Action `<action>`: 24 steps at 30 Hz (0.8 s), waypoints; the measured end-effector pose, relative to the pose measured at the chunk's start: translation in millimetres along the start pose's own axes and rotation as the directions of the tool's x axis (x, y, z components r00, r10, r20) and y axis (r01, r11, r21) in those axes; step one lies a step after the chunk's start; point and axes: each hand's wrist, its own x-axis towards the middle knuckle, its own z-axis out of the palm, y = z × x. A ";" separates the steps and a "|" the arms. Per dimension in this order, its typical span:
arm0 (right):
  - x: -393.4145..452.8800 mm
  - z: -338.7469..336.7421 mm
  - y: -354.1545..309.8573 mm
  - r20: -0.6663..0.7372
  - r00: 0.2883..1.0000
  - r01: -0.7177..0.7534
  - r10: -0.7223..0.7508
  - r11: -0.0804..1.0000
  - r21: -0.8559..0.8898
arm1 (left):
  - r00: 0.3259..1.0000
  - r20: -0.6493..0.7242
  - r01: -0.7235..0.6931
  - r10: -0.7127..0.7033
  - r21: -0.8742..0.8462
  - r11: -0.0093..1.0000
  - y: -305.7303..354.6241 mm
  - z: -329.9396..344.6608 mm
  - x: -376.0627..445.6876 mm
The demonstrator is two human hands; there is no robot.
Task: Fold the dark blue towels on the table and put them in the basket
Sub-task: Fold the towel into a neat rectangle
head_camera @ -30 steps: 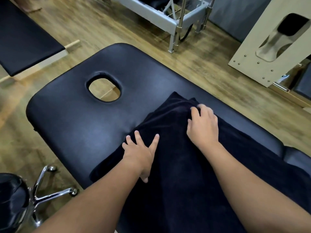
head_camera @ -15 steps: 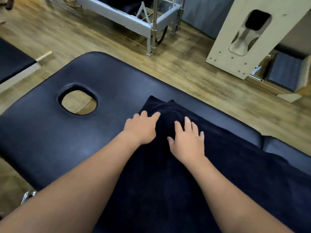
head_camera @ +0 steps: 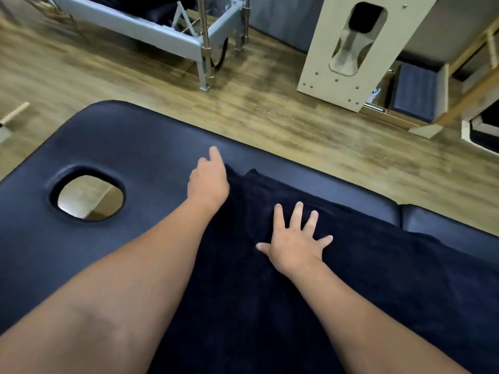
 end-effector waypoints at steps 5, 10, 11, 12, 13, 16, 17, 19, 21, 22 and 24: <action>2.5 -4.4 -1.2 0.033 0.999 -0.011 0.009 0.998 0.060 | 0.921 0.138 -0.389 0.364 0.344 0.854 16.9 21.0 -78.0; -3.4 0.9 11.8 0.008 0.998 0.062 -0.063 0.994 0.091 | 0.862 0.480 -0.318 0.162 0.264 0.910 6.2 56.3 -114.0; -6.7 1.4 16.4 -0.001 0.995 0.098 -0.098 0.991 0.095 | 0.859 0.487 -0.318 0.159 0.263 0.911 4.3 57.5 -114.7; -12.1 2.1 24.2 -0.012 0.991 0.136 -0.135 0.986 0.094 | 0.855 0.494 -0.320 0.158 0.264 0.910 5.3 57.3 -114.5; -19.2 3.4 32.4 -0.018 0.984 0.178 -0.177 0.980 0.088 | 0.852 0.503 -0.311 0.145 0.264 0.913 6.2 56.5 -114.1; -52.9 17.2 66.5 -0.042 0.971 0.240 -0.237 0.968 0.076 | 0.852 0.511 -0.289 0.110 0.285 0.914 9.6 54.3 -112.0; -68.6 24.6 82.0 -0.057 0.974 0.226 -0.221 0.970 0.090 | 0.857 0.506 -0.282 0.096 0.305 0.910 12.7 54.2 -113.3; -97.8 42.4 112.7 -0.086 0.984 0.169 -0.159 0.978 0.125 | 0.872 0.488 -0.246 0.036 0.373 0.894 20.4 54.2 -117.6; -126.9 57.3 151.4 -0.106 0.993 0.078 -0.061 0.983 0.166 | 0.894 0.448 -0.234 -0.002 0.471 0.851 43.8 58.9 -131.8; -140.7 62.9 173.0 -0.106 0.994 0.030 -0.010 0.982 0.188 | 0.903 0.427 -0.271 0.037 0.502 0.821 61.2 64.7 -143.2; -163.3 72.4 210.7 -0.094 0.992 -0.056 0.079 0.972 0.230 | 0.877 0.422 -0.426 0.227 0.467 0.775 94.1 81.8 -170.3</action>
